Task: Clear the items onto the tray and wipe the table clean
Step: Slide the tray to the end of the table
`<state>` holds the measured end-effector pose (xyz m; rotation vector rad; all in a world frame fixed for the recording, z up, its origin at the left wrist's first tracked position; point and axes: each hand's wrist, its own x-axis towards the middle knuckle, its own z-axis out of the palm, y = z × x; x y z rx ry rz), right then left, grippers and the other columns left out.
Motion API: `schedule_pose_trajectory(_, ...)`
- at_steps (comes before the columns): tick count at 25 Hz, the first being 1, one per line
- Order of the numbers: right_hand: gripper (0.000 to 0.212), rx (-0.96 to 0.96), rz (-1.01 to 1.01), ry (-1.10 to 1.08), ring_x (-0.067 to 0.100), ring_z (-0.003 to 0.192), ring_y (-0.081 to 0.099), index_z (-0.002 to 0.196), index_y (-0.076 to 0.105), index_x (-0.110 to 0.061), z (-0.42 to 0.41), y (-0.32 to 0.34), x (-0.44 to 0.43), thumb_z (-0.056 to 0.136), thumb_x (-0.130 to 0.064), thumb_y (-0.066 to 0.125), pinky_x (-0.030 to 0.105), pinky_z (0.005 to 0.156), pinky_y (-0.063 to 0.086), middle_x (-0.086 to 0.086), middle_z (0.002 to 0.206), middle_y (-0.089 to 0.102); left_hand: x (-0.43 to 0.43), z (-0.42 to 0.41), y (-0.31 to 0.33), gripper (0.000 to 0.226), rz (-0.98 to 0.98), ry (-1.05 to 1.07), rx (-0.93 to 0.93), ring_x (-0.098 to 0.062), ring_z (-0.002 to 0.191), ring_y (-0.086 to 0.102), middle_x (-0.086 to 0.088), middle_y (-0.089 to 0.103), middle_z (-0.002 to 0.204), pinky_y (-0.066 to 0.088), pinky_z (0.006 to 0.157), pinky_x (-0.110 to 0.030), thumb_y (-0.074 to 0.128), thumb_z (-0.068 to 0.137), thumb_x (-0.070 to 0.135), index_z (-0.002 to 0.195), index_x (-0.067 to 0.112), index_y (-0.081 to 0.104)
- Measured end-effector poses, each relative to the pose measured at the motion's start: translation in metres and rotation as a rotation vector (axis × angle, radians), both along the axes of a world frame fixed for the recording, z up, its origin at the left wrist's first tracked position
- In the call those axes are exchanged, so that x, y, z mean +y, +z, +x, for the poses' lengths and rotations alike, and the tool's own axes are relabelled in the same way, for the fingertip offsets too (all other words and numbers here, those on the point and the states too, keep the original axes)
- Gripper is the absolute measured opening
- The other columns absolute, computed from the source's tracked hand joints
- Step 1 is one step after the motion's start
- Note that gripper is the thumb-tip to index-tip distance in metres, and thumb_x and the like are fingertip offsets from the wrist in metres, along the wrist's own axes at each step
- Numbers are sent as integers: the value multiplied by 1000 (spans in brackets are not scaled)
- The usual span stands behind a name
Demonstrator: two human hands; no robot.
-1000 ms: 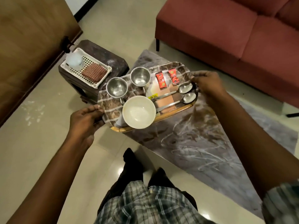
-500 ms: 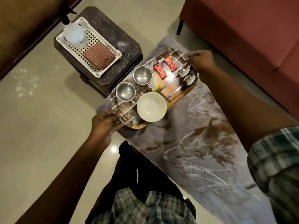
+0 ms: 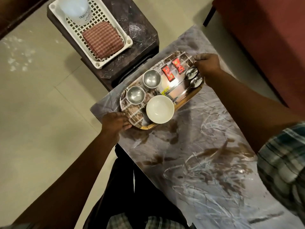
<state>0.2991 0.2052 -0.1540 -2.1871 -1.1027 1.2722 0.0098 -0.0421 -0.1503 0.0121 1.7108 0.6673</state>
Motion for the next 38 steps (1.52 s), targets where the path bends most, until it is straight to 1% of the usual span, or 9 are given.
schedule_pose_trajectory(3,32,-2,5,7,34,101,79,80,77,-21,-2,-13,7,89,9,68,46,92,66,10,95,78,3,-2,-6,12,4,-72,48,-25,84,68,-23,65,110,62,81,-34,51,104,-9,107,-2,60)
schedule_pose_trajectory(6,25,-7,7,24,33,103,78,105,82,-5,-4,-25,9,90,9,68,47,94,65,18,109,79,3,-2,-10,24,9,-19,11,-24,82,67,-16,67,91,62,72,-29,46,106,-8,90,4,60)
schedule_pose_trajectory(8,26,-10,1,44,33,103,79,109,81,-2,-4,-29,9,91,9,67,48,94,65,19,110,79,3,-1,-16,28,-1,4,22,-26,81,67,-13,67,86,59,78,-34,46,107,-7,86,7,59)
schedule_pose_trajectory(20,30,-41,-33,98,30,108,78,119,80,-5,1,-45,5,92,5,72,45,98,64,16,118,79,5,1,-36,11,-53,4,96,-24,76,72,-18,71,89,66,74,-29,67,95,-12,91,-2,66)
schedule_pose_trajectory(26,35,-93,-43,185,30,105,78,120,81,-13,1,-38,6,91,2,68,47,93,65,11,117,80,5,-6,-37,17,-60,-27,148,-38,85,72,-28,70,98,64,88,-46,71,92,-11,83,2,66)
schedule_pose_trajectory(29,38,-187,-8,249,29,108,77,123,80,-17,-2,-17,-3,91,-3,64,43,93,65,7,122,79,3,-14,-19,14,-61,-92,269,-32,72,71,-24,73,90,65,80,-45,79,87,0,97,-6,72)
schedule_pose_trajectory(32,38,-197,49,275,29,111,75,130,76,-12,-12,19,-24,93,-9,65,43,98,62,8,130,77,6,-22,22,25,-7,-204,378,-43,98,77,-24,80,101,62,96,-56,75,83,12,106,2,78)
schedule_pose_trajectory(35,34,-36,88,259,19,85,73,126,76,-13,-40,57,-67,94,-9,66,34,77,58,14,124,78,10,-22,68,16,137,-259,411,-35,91,77,-16,80,95,64,91,-44,71,88,10,102,6,79)
schedule_pose_trajectory(38,32,109,120,209,17,93,71,128,75,-10,-78,99,-120,97,-10,67,44,90,59,12,129,76,10,-25,112,13,255,-276,390,-23,85,74,-10,80,94,62,83,-39,73,91,10,102,8,80)
